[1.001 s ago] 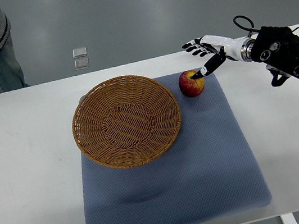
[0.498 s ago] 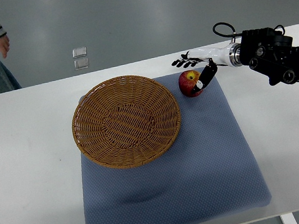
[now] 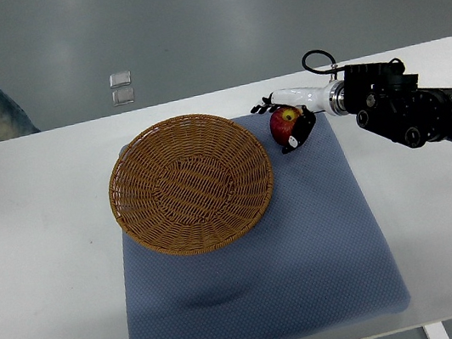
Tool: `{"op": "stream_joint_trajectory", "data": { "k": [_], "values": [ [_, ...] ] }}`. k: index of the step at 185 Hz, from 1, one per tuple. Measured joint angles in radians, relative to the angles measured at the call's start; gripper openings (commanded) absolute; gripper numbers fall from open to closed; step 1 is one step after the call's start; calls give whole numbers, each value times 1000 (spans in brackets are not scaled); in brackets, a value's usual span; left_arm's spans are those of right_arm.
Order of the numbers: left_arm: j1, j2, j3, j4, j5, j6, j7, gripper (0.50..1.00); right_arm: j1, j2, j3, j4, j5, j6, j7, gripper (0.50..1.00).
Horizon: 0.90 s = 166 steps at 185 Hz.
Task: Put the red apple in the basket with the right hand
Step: 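Close the right hand's fingers around the red apple and lift it, then carry the held apple with the right hand over the wicker basket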
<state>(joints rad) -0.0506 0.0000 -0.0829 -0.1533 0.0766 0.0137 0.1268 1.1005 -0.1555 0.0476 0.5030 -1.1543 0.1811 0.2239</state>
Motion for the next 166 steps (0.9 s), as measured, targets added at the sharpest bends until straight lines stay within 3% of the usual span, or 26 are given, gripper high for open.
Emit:
{"op": "stream_joint_trajectory", "data": {
  "k": [41,42,51,73,80,94,95,103,166],
  "values": [
    [0,0,-1,0,0,0,0,1000,3,16,-67,-48,-4,-34,0,895],
    [0,0,-1,0,0,0,0,1000,3,16,-68,-49,-4,-34,0,875],
    [0,0,-1,0,0,0,0,1000,3,17,-74,-54,-7,-38,0,852],
    [0,0,-1,0,0,0,0,1000,3,17,-80,-61,-15,-41,2,742],
    [0,0,0,0,0,0,0,1000,3,17,-80,-62,-15,-42,3,689],
    [0,0,1,0,0,0,0,1000,4,15,-80,-63,-16,-42,4,674],
    [0,0,1,0,0,0,0,1000,4,15,-81,-63,-16,-42,4,642],
    [0,0,1,0,0,1,0,1000,7,15,-81,-63,-16,-43,4,615],
    [0,0,0,0,0,0,0,1000,105,8,-57,-55,11,-52,55,592]
  ]
}}
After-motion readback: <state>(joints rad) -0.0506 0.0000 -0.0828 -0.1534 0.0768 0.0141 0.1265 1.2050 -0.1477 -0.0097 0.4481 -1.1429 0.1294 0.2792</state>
